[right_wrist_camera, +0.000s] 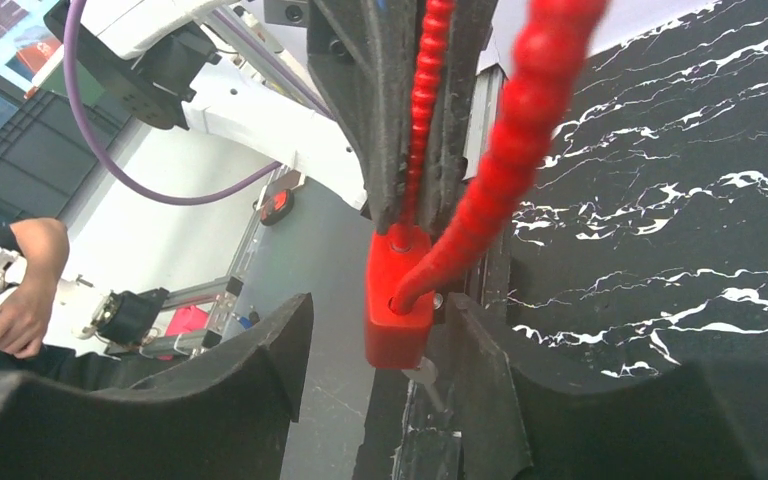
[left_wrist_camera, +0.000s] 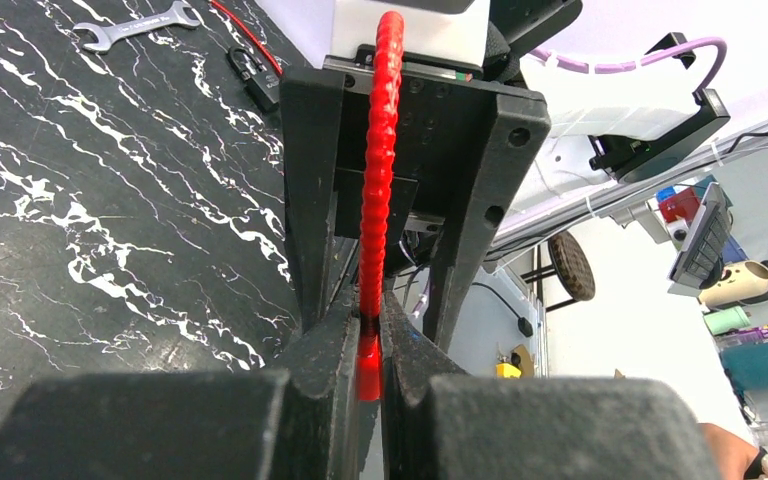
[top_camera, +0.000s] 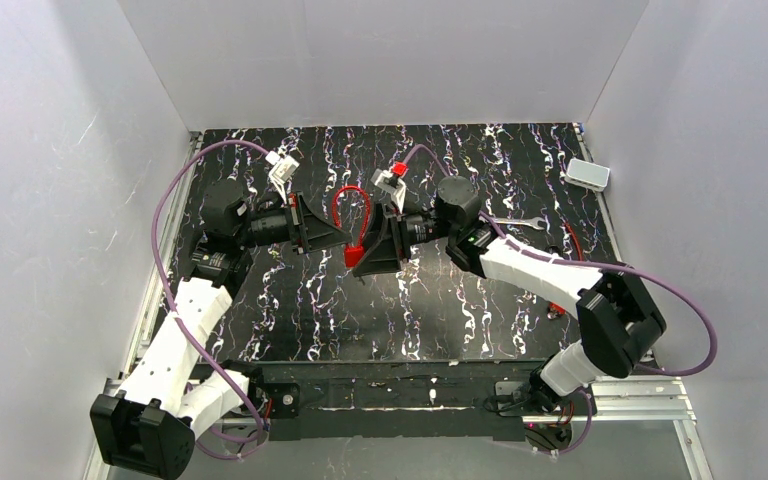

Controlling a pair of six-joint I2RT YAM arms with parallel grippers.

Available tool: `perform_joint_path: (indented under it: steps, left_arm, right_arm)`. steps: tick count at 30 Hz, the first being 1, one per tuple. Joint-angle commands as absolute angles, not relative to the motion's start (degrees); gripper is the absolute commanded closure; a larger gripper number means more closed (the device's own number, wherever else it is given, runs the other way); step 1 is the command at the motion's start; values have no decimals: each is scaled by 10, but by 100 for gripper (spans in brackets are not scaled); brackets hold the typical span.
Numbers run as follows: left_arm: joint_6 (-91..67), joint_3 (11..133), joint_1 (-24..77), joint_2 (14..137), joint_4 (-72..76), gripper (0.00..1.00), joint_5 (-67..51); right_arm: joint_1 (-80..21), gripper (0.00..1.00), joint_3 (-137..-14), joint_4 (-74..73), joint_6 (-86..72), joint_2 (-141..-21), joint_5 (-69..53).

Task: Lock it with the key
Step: Lock the lock.

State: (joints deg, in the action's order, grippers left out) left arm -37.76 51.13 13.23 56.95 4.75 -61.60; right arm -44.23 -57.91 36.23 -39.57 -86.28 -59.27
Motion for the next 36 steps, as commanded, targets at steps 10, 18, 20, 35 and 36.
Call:
perform_joint_path:
  steps: [10, 18, 20, 35, 36]
  left_arm:
    - [-384, 519, 137, 566, 78, 100, -630]
    - [-384, 505, 138, 560, 79, 100, -624]
    - [-384, 502, 138, 559, 79, 100, -622]
    - [-232, 630, 132, 596, -128, 73, -577]
    - [-236, 646, 119, 594, -116, 67, -578]
  right_arm:
    - [-446, 50, -610, 437, -429, -878, -578]
    - [-446, 74, -605, 472, -462, -880, -572]
    - [-446, 87, -608, 473, -463, -880, -573]
    - [-416, 99, -663, 468, -490, -891, -526]
    - [-409, 99, -658, 473, -496, -892, -520]
